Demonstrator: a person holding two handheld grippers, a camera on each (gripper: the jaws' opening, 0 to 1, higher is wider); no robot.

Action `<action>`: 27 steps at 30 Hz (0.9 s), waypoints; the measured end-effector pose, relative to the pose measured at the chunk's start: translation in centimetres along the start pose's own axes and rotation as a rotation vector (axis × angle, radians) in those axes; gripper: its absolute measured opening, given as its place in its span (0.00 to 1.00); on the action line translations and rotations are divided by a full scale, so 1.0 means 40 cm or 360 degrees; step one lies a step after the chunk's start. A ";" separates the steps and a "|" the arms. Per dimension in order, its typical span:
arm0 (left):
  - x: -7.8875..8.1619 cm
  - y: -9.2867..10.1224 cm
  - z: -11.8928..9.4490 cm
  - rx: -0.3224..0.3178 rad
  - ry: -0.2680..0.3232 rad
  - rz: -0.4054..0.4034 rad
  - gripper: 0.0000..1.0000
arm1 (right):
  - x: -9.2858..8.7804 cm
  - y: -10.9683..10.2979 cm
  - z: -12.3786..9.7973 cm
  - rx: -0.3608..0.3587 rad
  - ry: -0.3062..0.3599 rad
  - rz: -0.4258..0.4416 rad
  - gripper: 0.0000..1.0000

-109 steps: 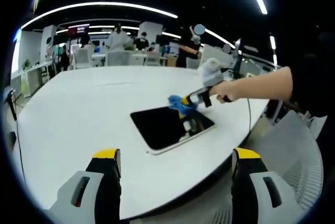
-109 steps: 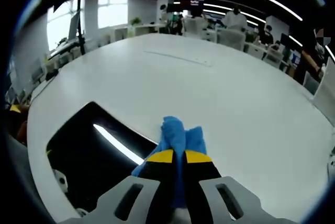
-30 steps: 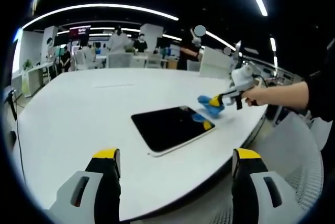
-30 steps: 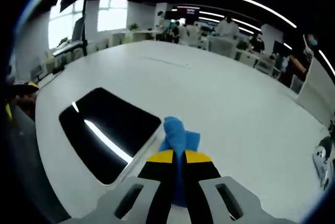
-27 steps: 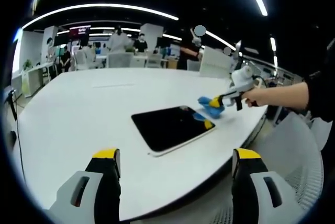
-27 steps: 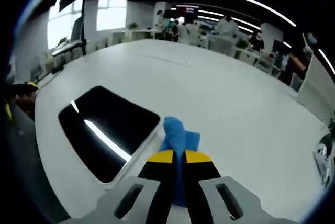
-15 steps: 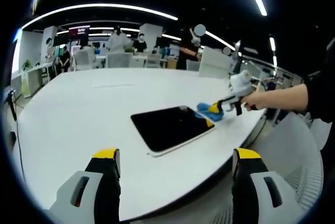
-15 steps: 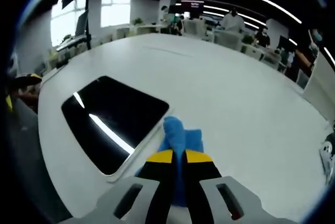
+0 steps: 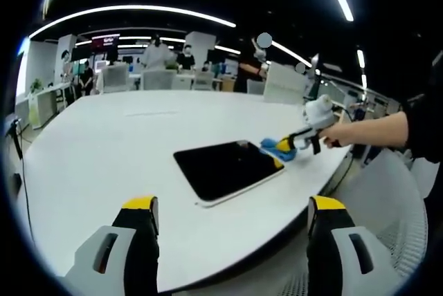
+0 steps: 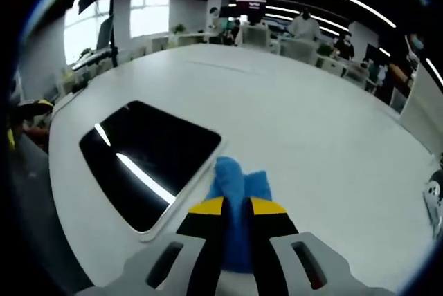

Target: Wipe the mirror surface with the cleaning cloth until all visible marks leave the cleaned area.

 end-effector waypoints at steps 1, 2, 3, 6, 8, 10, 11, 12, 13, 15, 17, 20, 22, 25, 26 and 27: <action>0.000 0.000 0.000 0.0000 0.0000 0.0000 0.89 | 0.011 0.003 -0.008 -0.0003 0.0017 0.0013 0.08; 0.000 0.000 0.000 0.0001 0.0002 0.0000 0.89 | 0.020 0.006 -0.016 -0.0009 0.0036 0.0023 0.08; 0.000 0.000 0.000 0.0000 0.0002 0.0001 0.89 | 0.032 0.011 -0.025 -0.0022 0.0062 0.0031 0.08; 0.002 0.002 0.000 -0.0005 0.0004 0.0001 0.89 | 0.069 0.023 -0.060 -0.0040 0.0144 0.0023 0.07; 0.002 0.002 0.000 -0.0005 0.0005 0.0001 0.89 | 0.086 0.025 -0.082 -0.0027 0.0173 0.0008 0.07; 0.002 0.002 0.000 -0.0007 0.0005 0.0000 0.89 | 0.099 0.029 -0.104 -0.0029 0.0201 -0.0003 0.07; 0.002 0.002 0.000 -0.0006 0.0006 0.0000 0.89 | 0.103 0.032 -0.111 -0.0026 0.0215 -0.0004 0.07; 0.003 0.002 0.000 -0.0006 0.0007 0.0000 0.89 | 0.109 0.034 -0.124 -0.0024 0.0235 0.0003 0.07; 0.003 0.002 -0.001 -0.0005 0.0007 -0.0001 0.89 | 0.111 0.036 -0.133 -0.0026 0.0248 0.0010 0.08; 0.003 0.001 -0.001 -0.0003 0.0009 0.0000 0.89 | 0.118 0.037 -0.160 -0.0024 0.0287 0.0013 0.09; 0.003 0.001 -0.001 -0.0003 0.0009 0.0000 0.89 | 0.120 0.038 -0.189 -0.0032 0.0325 0.0018 0.10; 0.003 0.001 0.000 -0.0005 0.0008 0.0000 0.89 | 0.110 0.031 -0.234 -0.0034 0.0366 0.0036 0.12; 0.003 0.001 0.000 -0.0007 0.0010 0.0000 0.89 | 0.098 0.023 -0.263 -0.0032 0.0373 0.0033 0.15; 0.004 0.002 0.000 -0.0012 0.0010 0.0001 0.89 | 0.095 0.017 -0.310 -0.0063 0.0437 0.0075 0.18; 0.004 0.002 0.000 -0.0016 0.0010 0.0001 0.88 | 0.099 0.022 -0.325 -0.0105 0.0478 0.0078 0.18; 0.004 0.003 0.001 -0.0018 0.0010 0.0000 0.88 | 0.096 0.016 -0.343 -0.0128 0.0508 0.0090 0.19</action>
Point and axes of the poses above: the point that each gripper's makers call its tool centre point, and the gripper's own axes: z roughly forward along the fingers, y roughly to its right, x roughly out of its top, the point moved 1 cm from there along -z, roughly backward along the fingers
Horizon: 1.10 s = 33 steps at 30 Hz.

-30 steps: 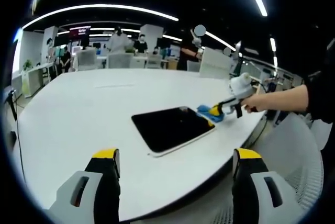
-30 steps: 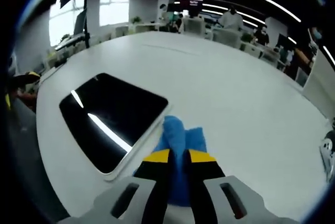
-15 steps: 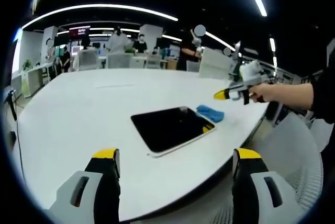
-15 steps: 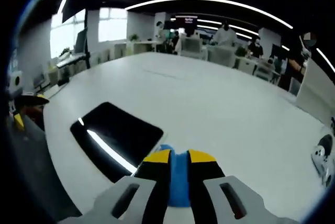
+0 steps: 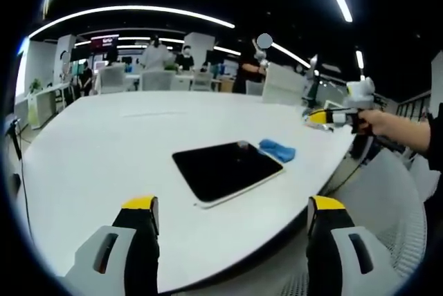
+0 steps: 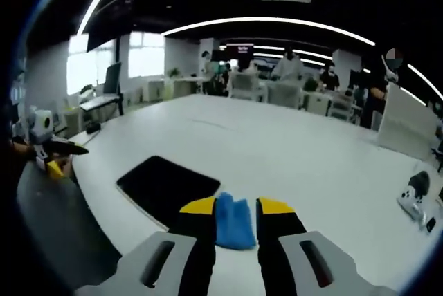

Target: Wipe the mirror surface with the cleaning cloth until all visible marks leave the cleaned area.

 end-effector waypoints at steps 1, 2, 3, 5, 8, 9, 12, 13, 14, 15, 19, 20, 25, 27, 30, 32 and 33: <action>0.000 0.000 0.000 -0.0001 -0.0001 -0.0001 0.88 | -0.001 -0.002 -0.011 -0.0012 0.0014 0.0016 0.20; 0.000 0.000 0.000 0.0000 0.0000 -0.0001 0.88 | -0.003 -0.007 -0.022 -0.0019 0.0028 0.0025 0.21; 0.000 0.000 0.000 -0.0002 0.0002 -0.0001 0.88 | -0.013 -0.015 -0.036 -0.0029 0.0035 0.0033 0.24; 0.001 0.001 0.000 -0.0004 0.0003 -0.0001 0.88 | -0.032 -0.026 -0.049 -0.0036 0.0024 0.0031 0.28; 0.001 0.002 0.000 -0.0008 0.0003 0.0000 0.88 | -0.068 -0.045 -0.077 -0.0078 -0.0018 -0.0049 0.35; 0.000 0.002 -0.001 -0.0008 0.0002 0.0000 0.88 | -0.075 -0.050 -0.082 -0.0084 -0.0024 -0.0053 0.38; 0.001 0.002 -0.001 -0.0006 0.0004 0.0000 0.88 | -0.094 -0.080 -0.099 -0.0086 -0.0012 0.0005 0.51; 0.001 0.003 -0.001 -0.0007 0.0004 0.0000 0.88 | -0.100 -0.089 -0.101 -0.0083 -0.0010 0.0013 0.55; 0.001 0.003 -0.001 -0.0006 0.0004 0.0000 0.88 | -0.112 -0.097 -0.101 -0.0085 -0.0011 0.0016 0.58; 0.002 0.003 -0.001 -0.0007 0.0006 0.0000 0.88 | -0.122 -0.102 -0.100 -0.0089 -0.0023 0.0018 0.63; 0.003 0.003 -0.001 -0.0011 0.0011 0.0003 0.88 | -0.154 -0.113 -0.094 -0.0086 -0.0092 0.0048 0.73; 0.002 0.004 -0.001 -0.0012 0.0010 -0.0001 0.88 | -0.149 -0.108 -0.093 -0.0105 -0.0071 0.0084 0.75; 0.004 0.003 0.000 -0.0011 0.0012 0.0001 0.89 | -0.187 -0.116 -0.093 -0.0132 -0.0219 0.0096 0.90; 0.002 0.003 -0.002 -0.0005 0.0014 -0.0002 0.89 | -0.177 -0.105 -0.093 -0.0151 -0.0152 0.0180 0.91; 0.005 0.000 -0.001 0.0002 0.0023 -0.0001 0.89 | -0.171 -0.110 -0.092 -0.0119 -0.0111 0.0228 0.92; 0.005 0.000 0.000 0.0001 0.0024 -0.0001 0.90 | -0.172 -0.115 -0.091 -0.0106 -0.0116 0.0209 0.92; 0.004 0.001 -0.001 -0.0001 0.0022 0.0000 0.90 | -0.172 -0.114 -0.091 -0.0103 -0.0112 0.0199 0.92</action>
Point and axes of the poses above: the point that each gripper's makers call its tool centre point, and the gripper's own axes: z roughly forward along the fingers, y roughly to its right, x roughly out of its top, the point moved 1 cm from there along -z, roughly backward along the fingers
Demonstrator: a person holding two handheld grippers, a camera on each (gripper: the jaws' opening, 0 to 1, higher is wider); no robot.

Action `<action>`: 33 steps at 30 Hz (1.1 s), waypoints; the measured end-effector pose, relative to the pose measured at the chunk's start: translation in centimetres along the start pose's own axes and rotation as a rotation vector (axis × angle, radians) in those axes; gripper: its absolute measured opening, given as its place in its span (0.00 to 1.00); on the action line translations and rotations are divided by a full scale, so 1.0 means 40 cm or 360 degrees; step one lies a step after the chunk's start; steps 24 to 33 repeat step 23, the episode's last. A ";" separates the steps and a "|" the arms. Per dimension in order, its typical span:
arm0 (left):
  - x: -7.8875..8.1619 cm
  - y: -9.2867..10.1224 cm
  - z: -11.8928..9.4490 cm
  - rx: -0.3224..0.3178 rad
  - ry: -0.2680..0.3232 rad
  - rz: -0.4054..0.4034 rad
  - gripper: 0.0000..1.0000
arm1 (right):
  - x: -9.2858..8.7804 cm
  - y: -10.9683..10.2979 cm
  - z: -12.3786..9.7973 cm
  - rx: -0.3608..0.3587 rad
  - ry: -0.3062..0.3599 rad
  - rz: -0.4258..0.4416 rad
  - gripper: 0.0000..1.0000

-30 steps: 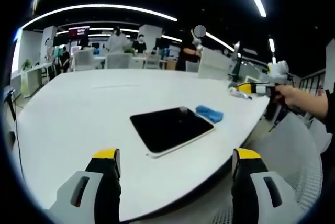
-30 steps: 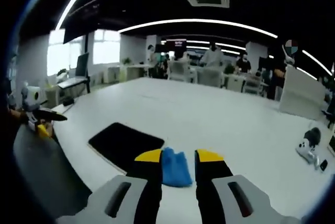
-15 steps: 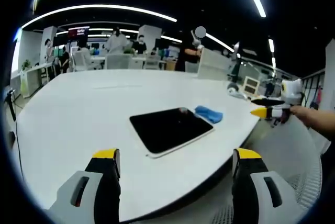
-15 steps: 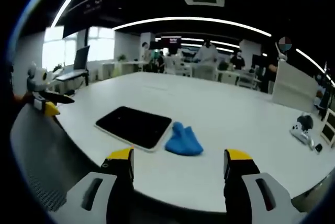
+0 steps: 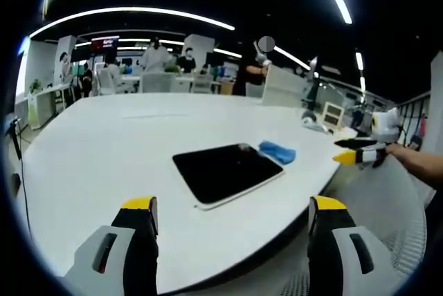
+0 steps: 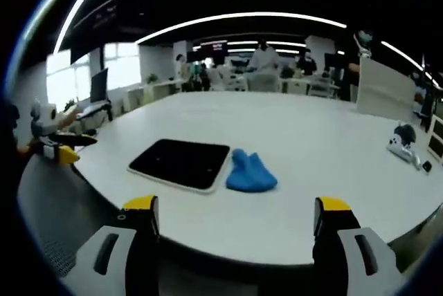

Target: Wipe the mirror surface with the cleaning cloth until all visible marks leave the cleaned area.

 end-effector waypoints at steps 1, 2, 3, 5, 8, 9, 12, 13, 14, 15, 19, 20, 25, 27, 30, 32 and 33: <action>-0.001 0.001 0.001 -0.0004 -0.0006 0.0001 0.90 | 0.001 -0.002 -0.001 0.0006 0.0010 0.0004 0.92; -0.001 0.001 0.002 -0.0005 -0.0009 0.0002 0.90 | 0.002 -0.002 0.000 0.0013 0.0017 0.0014 0.92; -0.001 0.001 0.002 -0.0005 -0.0008 0.0002 0.90 | 0.001 -0.001 0.001 0.0015 0.0017 0.0030 0.92; -0.002 0.001 0.002 -0.0006 -0.0013 0.0001 0.90 | -0.006 -0.002 0.001 0.0013 -0.0001 0.0054 0.91; -0.004 0.000 0.001 0.0000 -0.0016 0.0001 0.90 | -0.005 -0.002 -0.001 0.0010 0.0011 0.0054 0.92; -0.005 0.000 0.000 0.0002 -0.0021 0.0000 0.90 | -0.003 -0.003 -0.002 0.0011 0.0017 0.0057 0.92; -0.005 -0.001 0.000 0.0002 -0.0017 0.0000 0.90 | -0.006 -0.011 0.000 0.0041 0.0011 0.0060 0.93; -0.006 0.000 0.000 0.0000 -0.0018 -0.0001 0.90 | -0.008 -0.011 0.000 0.0041 0.0004 0.0060 0.93; -0.006 0.000 -0.001 -0.0002 -0.0020 0.0000 0.90 | -0.008 -0.011 0.000 0.0038 0.0001 0.0056 0.93; -0.007 0.001 0.000 -0.0005 -0.0025 0.0000 0.90 | -0.007 -0.011 -0.001 0.0038 0.0009 0.0054 0.93; -0.008 0.003 -0.001 -0.0008 -0.0030 -0.0001 0.90 | -0.007 -0.011 -0.001 0.0032 0.0011 0.0056 0.93; -0.006 0.003 -0.001 -0.0010 -0.0021 0.0000 0.90 | -0.008 -0.011 -0.001 0.0035 0.0010 0.0059 0.93; -0.002 0.005 -0.003 -0.0018 -0.0002 -0.0002 0.90 | -0.002 -0.010 -0.001 0.0034 0.0043 0.0080 0.93; -0.002 0.005 -0.003 -0.0018 -0.0002 -0.0002 0.90 | -0.002 -0.010 -0.001 0.0034 0.0043 0.0080 0.93; -0.002 0.005 -0.003 -0.0018 -0.0002 -0.0002 0.90 | -0.002 -0.010 -0.001 0.0034 0.0043 0.0080 0.93; -0.002 0.005 -0.003 -0.0018 -0.0002 -0.0002 0.90 | -0.002 -0.010 -0.001 0.0034 0.0043 0.0080 0.93; -0.002 0.005 -0.003 -0.0018 -0.0002 -0.0002 0.90 | -0.002 -0.010 -0.001 0.0034 0.0043 0.0080 0.93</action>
Point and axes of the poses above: the point that each gripper's makers call its tool centre point, and the gripper's own axes: z roughly forward along the fingers, y roughly to its right, x roughly out of its top, the point moved 1 cm from there along -z, roughly backward along the fingers
